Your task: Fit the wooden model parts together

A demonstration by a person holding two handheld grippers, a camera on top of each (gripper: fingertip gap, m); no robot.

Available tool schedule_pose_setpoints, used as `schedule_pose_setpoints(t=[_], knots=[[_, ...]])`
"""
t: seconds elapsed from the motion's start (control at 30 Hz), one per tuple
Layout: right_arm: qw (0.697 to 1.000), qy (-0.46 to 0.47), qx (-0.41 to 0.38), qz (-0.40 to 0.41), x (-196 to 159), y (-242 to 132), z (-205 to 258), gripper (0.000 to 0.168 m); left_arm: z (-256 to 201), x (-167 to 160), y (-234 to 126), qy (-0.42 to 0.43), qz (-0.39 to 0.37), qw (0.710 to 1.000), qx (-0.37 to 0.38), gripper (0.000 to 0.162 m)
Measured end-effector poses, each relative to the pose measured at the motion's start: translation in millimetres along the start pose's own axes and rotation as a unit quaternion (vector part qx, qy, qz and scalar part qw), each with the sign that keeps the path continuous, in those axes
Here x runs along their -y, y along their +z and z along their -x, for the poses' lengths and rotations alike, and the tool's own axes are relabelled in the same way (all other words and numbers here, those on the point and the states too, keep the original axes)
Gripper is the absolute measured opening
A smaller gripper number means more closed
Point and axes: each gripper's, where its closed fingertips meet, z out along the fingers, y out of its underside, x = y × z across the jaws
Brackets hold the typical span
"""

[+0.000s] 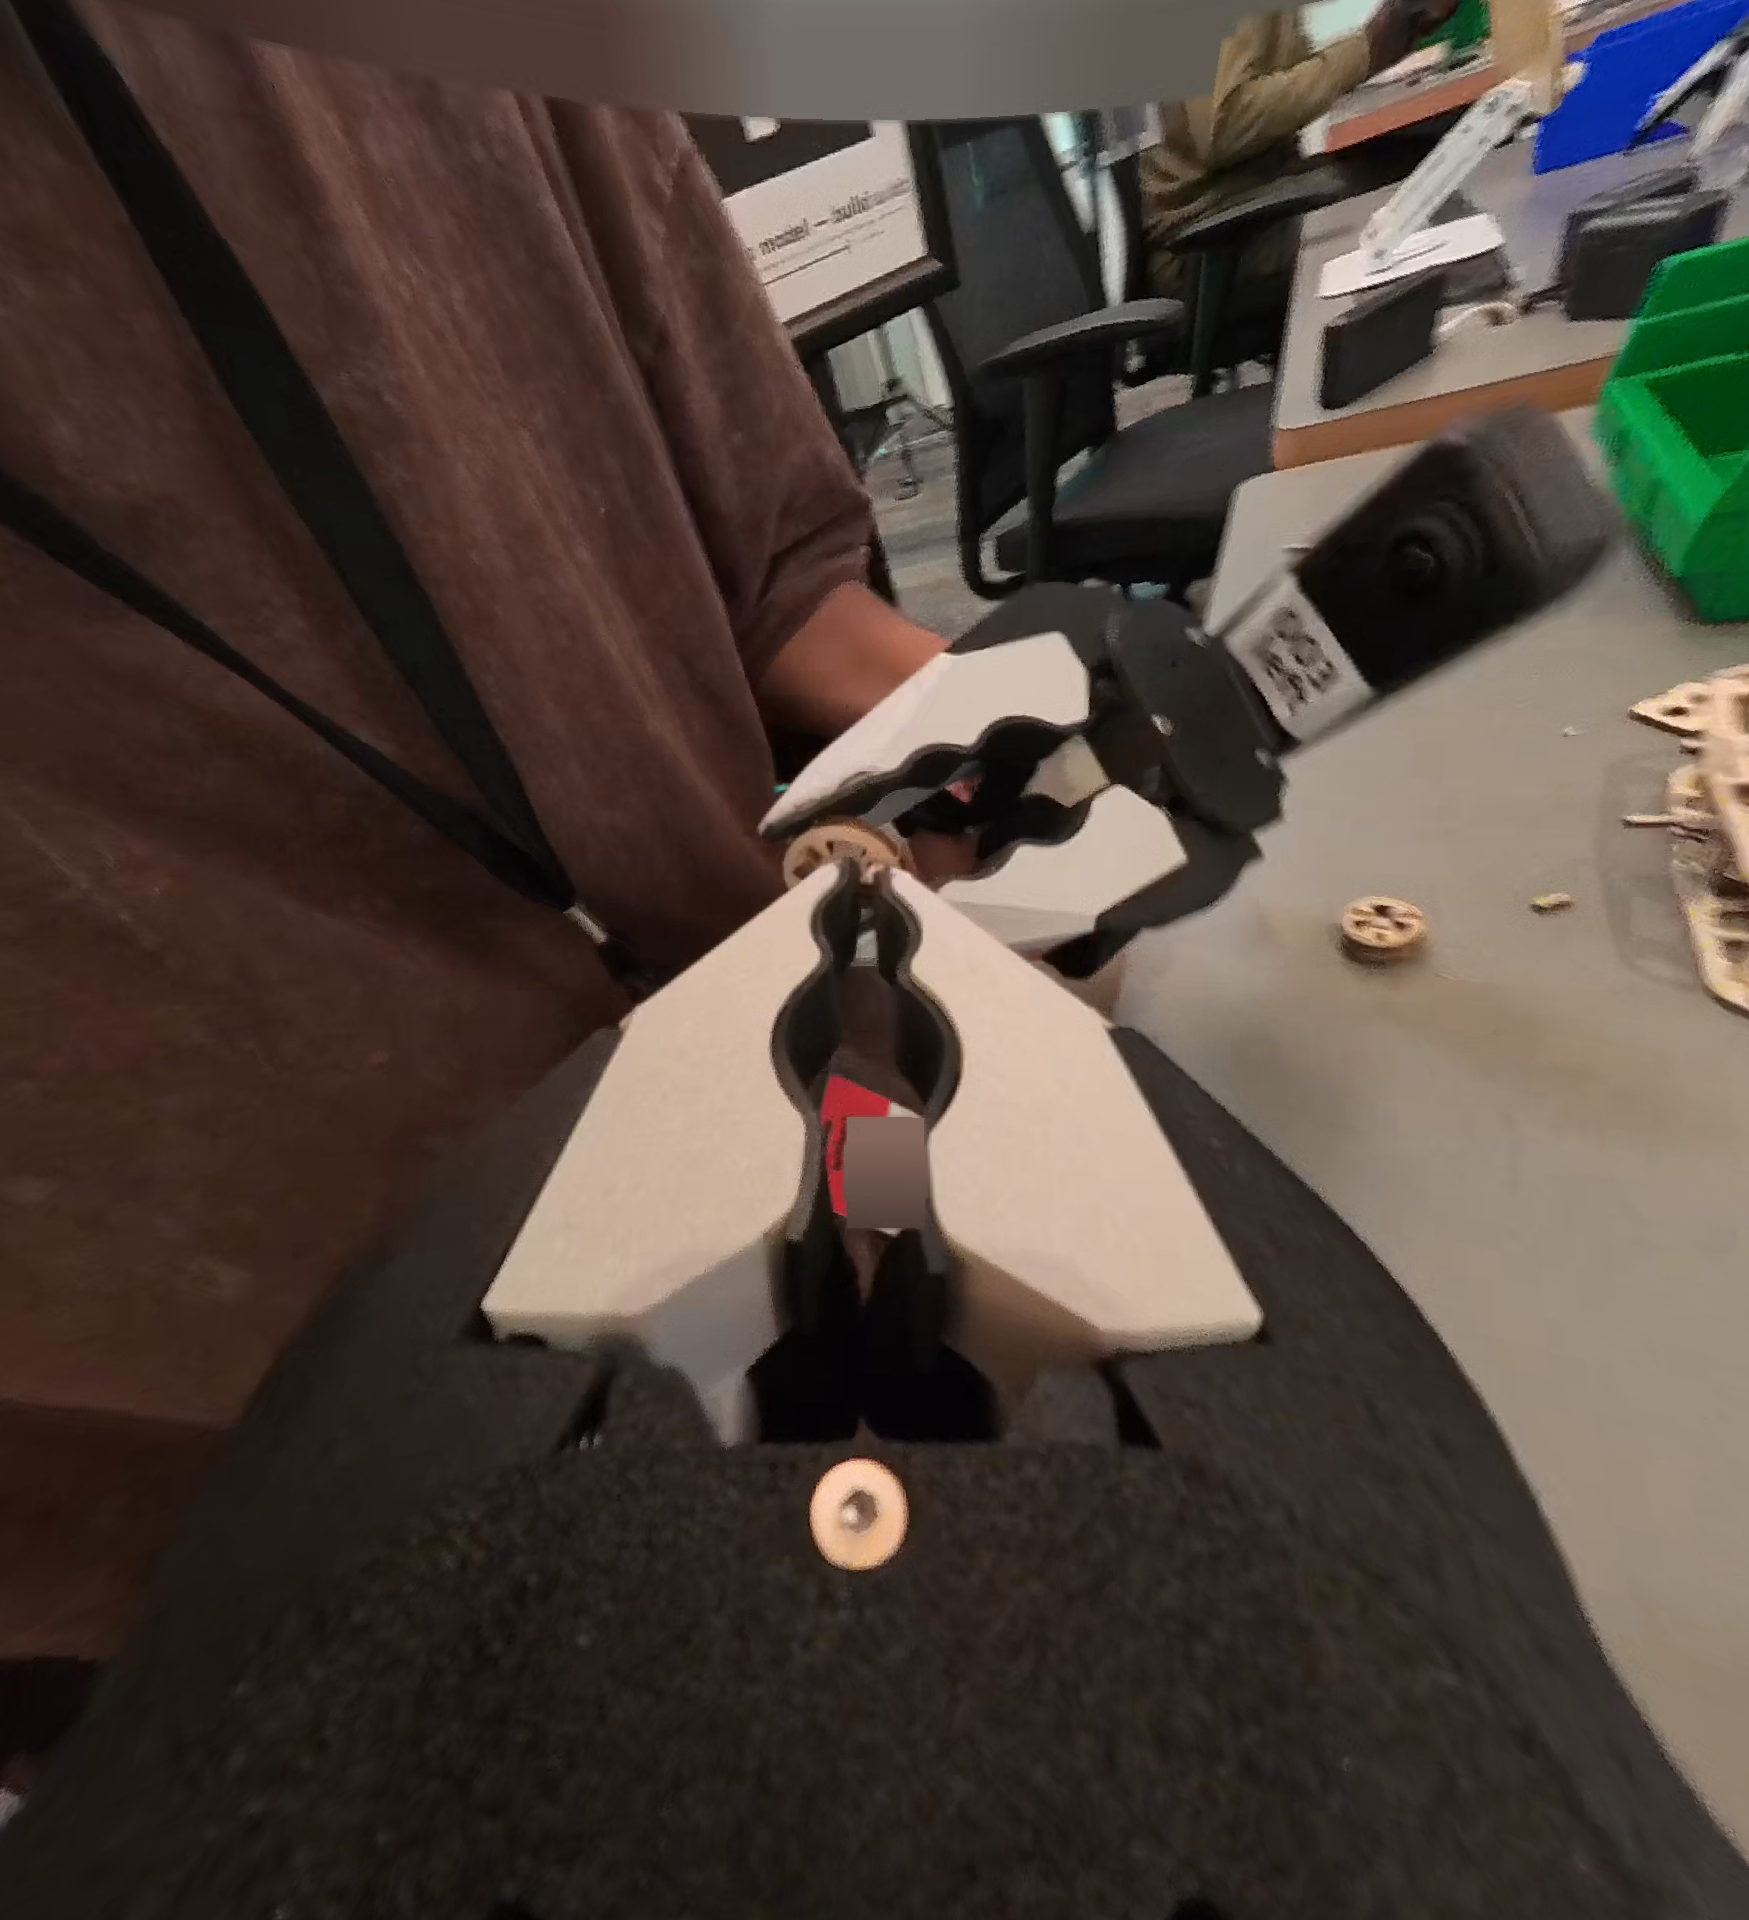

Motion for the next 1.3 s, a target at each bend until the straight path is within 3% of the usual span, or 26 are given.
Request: schedule_pose_setpoints(t=[0.07,0.1,0.13,0.2,0.3,0.43,0.5,0.6,0.8,1.1,1.2,1.3], knots=[[0.998,0.021,-0.058,-0.015,2,-21,-20,0.002,32,5,-10,0.065,0.025,0.989,0.130,0.020],[0.994,0.040,-0.099,-0.014,-2,-35,-35,0.002,53,4,-20,0.111,0.054,0.969,0.214,0.020],[0.987,0.062,-0.148,-0.004,-10,-49,-52,0.002,79,7,-36,0.165,0.084,0.931,0.316,0.021],[0.961,0.121,-0.246,0.047,-43,-78,-88,0.002,118,24,-75,0.246,0.113,0.826,0.494,0.021],[0.903,0.212,-0.343,0.151,-102,-113,-121,0.002,137,34,-99,0.324,0.159,0.718,0.595,0.021],[0.895,0.157,-0.362,0.208,-116,-110,-129,0.002,168,39,-105,0.395,0.241,0.609,0.644,0.021],[0.899,0.149,-0.354,0.209,-118,-102,-131,0.002,185,43,-98,0.402,0.259,0.597,0.644,0.021],[0.902,0.143,-0.355,0.200,-118,-98,-131,0.002,202,44,-96,0.362,0.244,0.623,0.649,0.022],[0.913,0.149,-0.346,0.158,-110,-97,-125,0.002,192,38,-101,0.344,0.229,0.637,0.650,0.031],[0.920,0.149,-0.330,0.152,-107,-87,-123,0.002,185,49,-102,0.358,0.202,0.622,0.667,0.029],[0.920,0.149,-0.331,0.150,-106,-87,-122,0.002,190,47,-106,0.336,0.200,0.628,0.672,0.011],[0.919,0.148,-0.334,0.146,-104,-88,-121,0.002,176,60,-104,0.389,0.190,0.601,0.672,0.006]])
